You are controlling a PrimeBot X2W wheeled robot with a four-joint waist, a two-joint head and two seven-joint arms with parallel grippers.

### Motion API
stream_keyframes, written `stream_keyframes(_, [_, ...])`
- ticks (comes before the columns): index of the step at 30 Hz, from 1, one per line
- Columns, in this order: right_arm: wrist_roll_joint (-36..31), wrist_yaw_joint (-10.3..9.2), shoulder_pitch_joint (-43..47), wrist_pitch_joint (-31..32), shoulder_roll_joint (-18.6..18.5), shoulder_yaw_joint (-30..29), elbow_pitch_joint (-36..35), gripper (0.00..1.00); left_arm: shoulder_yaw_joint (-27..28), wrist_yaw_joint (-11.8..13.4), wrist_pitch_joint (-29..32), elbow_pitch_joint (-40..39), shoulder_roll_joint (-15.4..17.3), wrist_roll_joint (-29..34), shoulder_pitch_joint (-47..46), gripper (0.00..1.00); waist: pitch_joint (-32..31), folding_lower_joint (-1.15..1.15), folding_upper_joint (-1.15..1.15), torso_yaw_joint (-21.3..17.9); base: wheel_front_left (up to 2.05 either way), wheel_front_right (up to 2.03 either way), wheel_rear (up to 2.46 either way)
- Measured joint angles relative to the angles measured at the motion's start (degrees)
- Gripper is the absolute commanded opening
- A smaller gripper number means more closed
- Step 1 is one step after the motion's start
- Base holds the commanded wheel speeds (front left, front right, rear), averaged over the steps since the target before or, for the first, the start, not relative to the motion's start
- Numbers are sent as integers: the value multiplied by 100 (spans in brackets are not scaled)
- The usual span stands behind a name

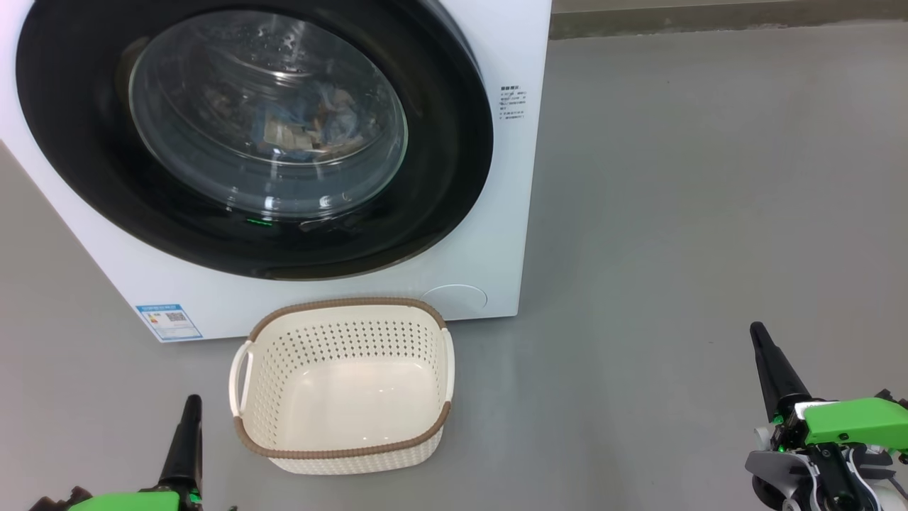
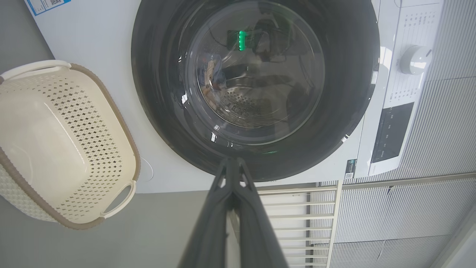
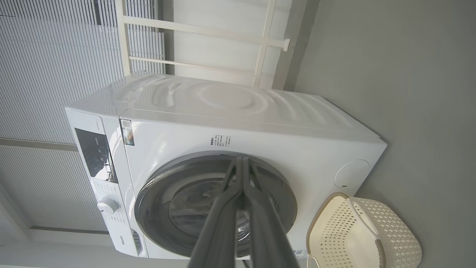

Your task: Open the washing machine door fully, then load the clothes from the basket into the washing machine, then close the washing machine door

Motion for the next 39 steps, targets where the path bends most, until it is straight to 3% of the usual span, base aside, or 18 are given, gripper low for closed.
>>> stream_keyframes(11, [510, -9, 99, 164, 75, -144, -53, 0, 78, 0, 151, -32, -29, -422, -1, 0, -25, 0, 0, 7, 0, 0, 0])
stream_keyframes(39, [521, -10, 99, 168, 98, -156, -56, 0, 88, 0, 151, -32, -42, -434, -2, 0, -25, 0, 0, 7, 0, 0, 0])
